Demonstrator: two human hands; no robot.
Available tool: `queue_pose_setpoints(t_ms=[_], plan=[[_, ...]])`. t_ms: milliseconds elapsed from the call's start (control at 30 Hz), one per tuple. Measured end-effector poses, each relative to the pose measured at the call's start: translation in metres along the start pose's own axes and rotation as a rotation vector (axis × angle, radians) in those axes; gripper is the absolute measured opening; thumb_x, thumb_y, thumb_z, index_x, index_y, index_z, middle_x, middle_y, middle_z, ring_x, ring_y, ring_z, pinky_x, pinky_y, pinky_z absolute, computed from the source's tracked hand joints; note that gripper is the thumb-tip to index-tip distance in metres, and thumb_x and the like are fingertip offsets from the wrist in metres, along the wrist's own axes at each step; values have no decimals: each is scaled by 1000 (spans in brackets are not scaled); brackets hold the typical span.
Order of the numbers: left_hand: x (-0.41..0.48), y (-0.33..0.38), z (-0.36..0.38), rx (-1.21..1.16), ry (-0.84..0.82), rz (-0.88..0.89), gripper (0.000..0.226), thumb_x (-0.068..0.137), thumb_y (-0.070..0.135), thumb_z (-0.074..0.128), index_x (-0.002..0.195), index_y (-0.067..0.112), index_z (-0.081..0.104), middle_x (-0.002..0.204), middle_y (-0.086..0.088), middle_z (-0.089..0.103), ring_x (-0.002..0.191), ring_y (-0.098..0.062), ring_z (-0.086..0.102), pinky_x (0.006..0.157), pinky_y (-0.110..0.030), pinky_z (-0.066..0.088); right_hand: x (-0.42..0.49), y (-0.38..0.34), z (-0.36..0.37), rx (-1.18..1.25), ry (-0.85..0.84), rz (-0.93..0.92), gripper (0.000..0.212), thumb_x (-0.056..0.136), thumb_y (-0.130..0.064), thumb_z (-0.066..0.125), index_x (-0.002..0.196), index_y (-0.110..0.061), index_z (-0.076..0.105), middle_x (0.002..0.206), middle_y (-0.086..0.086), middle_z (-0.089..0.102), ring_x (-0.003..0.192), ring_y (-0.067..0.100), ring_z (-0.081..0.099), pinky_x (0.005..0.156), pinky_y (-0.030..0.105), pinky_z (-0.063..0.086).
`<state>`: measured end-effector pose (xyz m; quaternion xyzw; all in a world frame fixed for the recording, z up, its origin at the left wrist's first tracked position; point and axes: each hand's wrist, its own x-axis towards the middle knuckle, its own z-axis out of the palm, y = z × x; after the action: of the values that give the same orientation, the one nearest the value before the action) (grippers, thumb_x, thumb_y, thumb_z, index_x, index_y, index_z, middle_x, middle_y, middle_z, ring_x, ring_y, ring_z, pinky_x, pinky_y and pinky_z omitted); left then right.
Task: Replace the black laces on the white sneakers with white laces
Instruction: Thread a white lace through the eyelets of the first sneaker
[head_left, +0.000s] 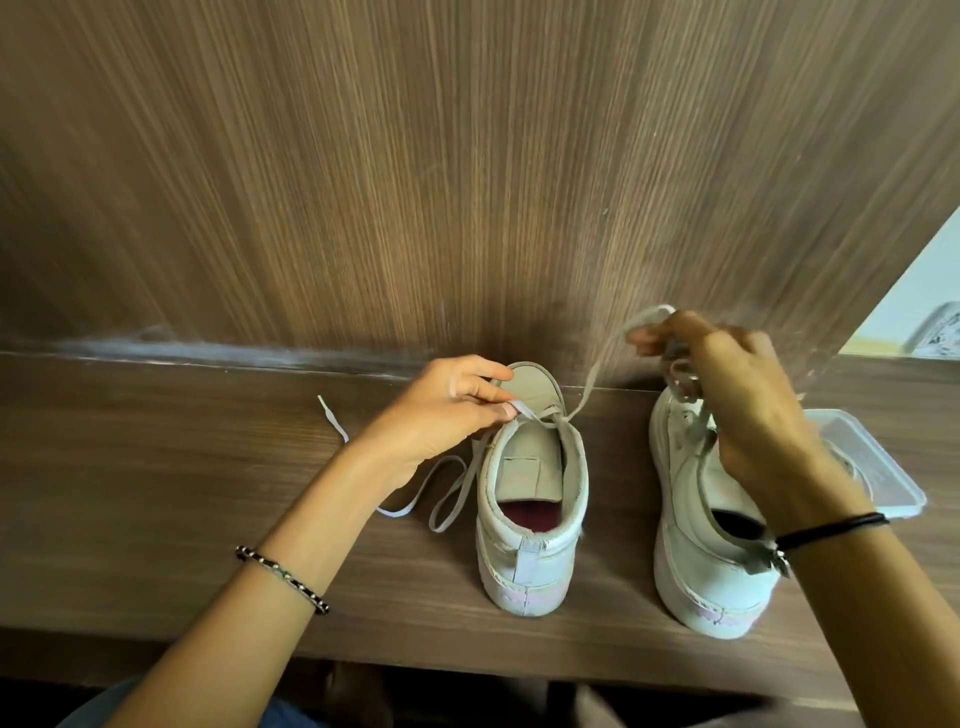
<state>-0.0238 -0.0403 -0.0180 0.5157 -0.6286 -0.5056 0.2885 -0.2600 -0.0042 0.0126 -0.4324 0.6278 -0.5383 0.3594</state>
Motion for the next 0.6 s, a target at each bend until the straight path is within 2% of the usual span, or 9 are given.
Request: queue_pose_setpoints(t_ms=[67,133,200,233,300,367,433,467,600], plan=[[-1,1,0,0,5,16,37,91,2,73,125,11,68,104,-5,77,90,-5,69,71,-6,50,-3,2,0,-211,-99,-34,28,94,-39,62,85,-20,81,91,-4,79,94,15,69,84,33,45],[-2,2,1,27,29,47,31,91,1,73,120,10,71,104,-8,76,87,-4,66,72,-7,52,-7,5,1,-436,-168,-153,31,97,-43,60,89,-19,79,83,0,77,89,25,69,86,39,50],[-2,0,2,67,48,93,24,91,2,73,113,9,75,103,-7,76,84,1,66,76,-8,52,-7,9,6,-688,-164,-372,26,94,-39,62,109,-22,74,91,-2,74,100,26,67,96,43,47],[-1,-1,2,84,47,113,21,90,2,73,110,9,77,102,-5,76,83,4,66,78,-8,52,-8,9,10,-753,-181,-481,34,91,-32,65,124,-22,68,105,-4,71,109,23,63,100,35,45],[-1,-1,2,103,40,142,19,90,3,73,108,9,78,101,-3,77,83,6,66,81,-9,52,-6,8,15,-776,-257,-674,59,83,-13,72,140,-19,57,129,-6,60,111,18,57,92,15,39],[0,-2,1,108,34,152,19,90,3,73,107,10,78,100,-4,77,86,4,67,83,-12,54,-5,8,18,-770,-330,-796,63,77,-2,73,137,-17,60,129,-11,59,94,11,60,82,16,45],[-1,-1,1,113,27,147,19,92,4,72,108,12,78,101,-3,77,94,-5,70,86,-17,55,-4,13,18,-749,-413,-790,50,78,2,73,124,-15,69,105,-20,68,80,8,67,78,17,52],[-2,-1,1,123,17,143,20,93,4,70,108,14,78,102,-2,77,97,-8,70,87,-17,54,-4,15,18,-757,-441,-758,42,80,2,73,118,-15,72,97,-18,72,80,6,71,78,14,52],[-6,6,2,178,-55,128,26,94,8,63,109,24,78,99,9,77,94,1,68,80,-11,52,-2,24,17,-786,-467,-631,23,88,-6,77,109,-14,77,94,-5,79,86,2,71,77,1,45]])
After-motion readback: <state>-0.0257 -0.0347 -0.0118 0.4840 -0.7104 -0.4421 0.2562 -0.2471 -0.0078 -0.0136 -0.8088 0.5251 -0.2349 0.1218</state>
